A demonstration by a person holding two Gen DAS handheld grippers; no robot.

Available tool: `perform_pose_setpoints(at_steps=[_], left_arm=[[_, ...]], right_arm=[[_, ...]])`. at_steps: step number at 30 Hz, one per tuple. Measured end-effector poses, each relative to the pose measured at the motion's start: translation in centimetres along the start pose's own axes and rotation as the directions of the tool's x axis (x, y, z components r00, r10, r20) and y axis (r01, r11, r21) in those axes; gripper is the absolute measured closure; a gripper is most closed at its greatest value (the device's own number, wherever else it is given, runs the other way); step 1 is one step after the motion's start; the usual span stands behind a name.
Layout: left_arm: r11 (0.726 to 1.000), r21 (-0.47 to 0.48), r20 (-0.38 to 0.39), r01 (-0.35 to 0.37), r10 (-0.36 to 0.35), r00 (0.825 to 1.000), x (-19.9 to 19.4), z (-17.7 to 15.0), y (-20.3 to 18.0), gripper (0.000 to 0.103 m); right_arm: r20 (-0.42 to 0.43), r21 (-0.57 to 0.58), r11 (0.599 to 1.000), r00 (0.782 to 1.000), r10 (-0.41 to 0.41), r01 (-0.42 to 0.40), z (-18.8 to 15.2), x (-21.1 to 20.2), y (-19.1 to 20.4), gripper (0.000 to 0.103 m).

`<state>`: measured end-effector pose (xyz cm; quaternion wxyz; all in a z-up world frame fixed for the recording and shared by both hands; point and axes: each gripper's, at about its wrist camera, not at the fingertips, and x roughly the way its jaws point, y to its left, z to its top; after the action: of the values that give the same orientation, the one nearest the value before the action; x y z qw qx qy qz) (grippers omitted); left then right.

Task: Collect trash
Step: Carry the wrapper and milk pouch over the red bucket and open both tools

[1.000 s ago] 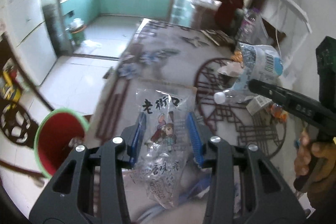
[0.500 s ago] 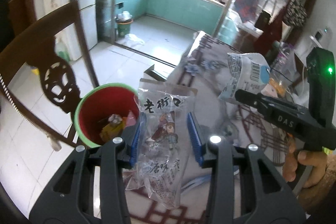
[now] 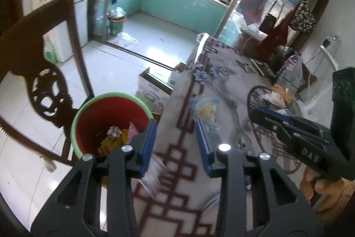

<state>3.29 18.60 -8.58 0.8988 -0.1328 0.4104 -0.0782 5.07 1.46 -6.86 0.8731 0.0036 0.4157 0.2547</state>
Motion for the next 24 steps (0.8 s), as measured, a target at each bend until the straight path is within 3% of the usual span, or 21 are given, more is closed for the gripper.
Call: perform_pose_setpoints(at_steps=[4,7,12,14,15,16,17,19,21,24], left_arm=[[0.998,0.033,-0.042,0.046,-0.045,0.998,1.8,0.8,0.9,0.073],[0.997,0.046,-0.069,0.064,-0.061,0.996,2.8,1.4,2.0,0.077],[0.997,0.050,-0.090,0.062,-0.057,0.994,3.5,2.2,4.3,0.079],[0.998,0.044,-0.090,0.051,-0.047,0.995,3.5,2.5,5.3,0.079],[0.998,0.037,-0.087,0.044,-0.041,0.995,3.3,2.6,5.9,0.079],[0.999,0.034,-0.086,0.041,-0.038,0.996,3.2,2.8,6.2,0.079],[0.999,0.029,-0.085,0.036,-0.034,0.996,3.2,2.9,6.6,0.079],[0.999,0.021,-0.082,0.027,-0.025,0.996,2.8,3.1,7.5,0.079],[1.000,0.019,-0.085,0.021,-0.019,0.996,2.5,3.2,8.0,0.079],[1.000,0.016,-0.094,0.013,-0.011,0.996,2.2,3.0,8.7,0.079]], right_arm=[[-0.004,0.040,0.998,0.999,-0.043,0.043,-0.5,0.3,0.1,0.088],[-0.017,0.091,0.993,0.997,-0.071,0.072,-0.7,0.8,-0.2,0.094],[-0.020,0.123,0.989,0.996,-0.081,0.083,-0.5,1.7,0.2,0.096],[-0.030,0.111,0.989,0.995,-0.093,0.096,-0.3,2.6,0.5,0.087],[-0.028,0.109,0.987,0.993,-0.115,0.118,-0.2,3.3,0.4,0.075],[-0.018,0.120,0.982,0.990,-0.143,0.144,0.1,4.3,0.0,0.045],[-0.003,0.140,0.976,0.986,-0.165,0.164,0.2,5.1,-0.6,0.031],[-0.008,0.193,0.961,0.980,-0.198,0.196,0.8,7.7,-2.5,0.032],[-0.119,0.246,0.942,0.971,-0.205,0.229,1.4,12.0,-5.3,0.032],[-0.217,0.336,0.901,0.953,-0.209,0.274,1.1,16.2,-8.6,0.033]])
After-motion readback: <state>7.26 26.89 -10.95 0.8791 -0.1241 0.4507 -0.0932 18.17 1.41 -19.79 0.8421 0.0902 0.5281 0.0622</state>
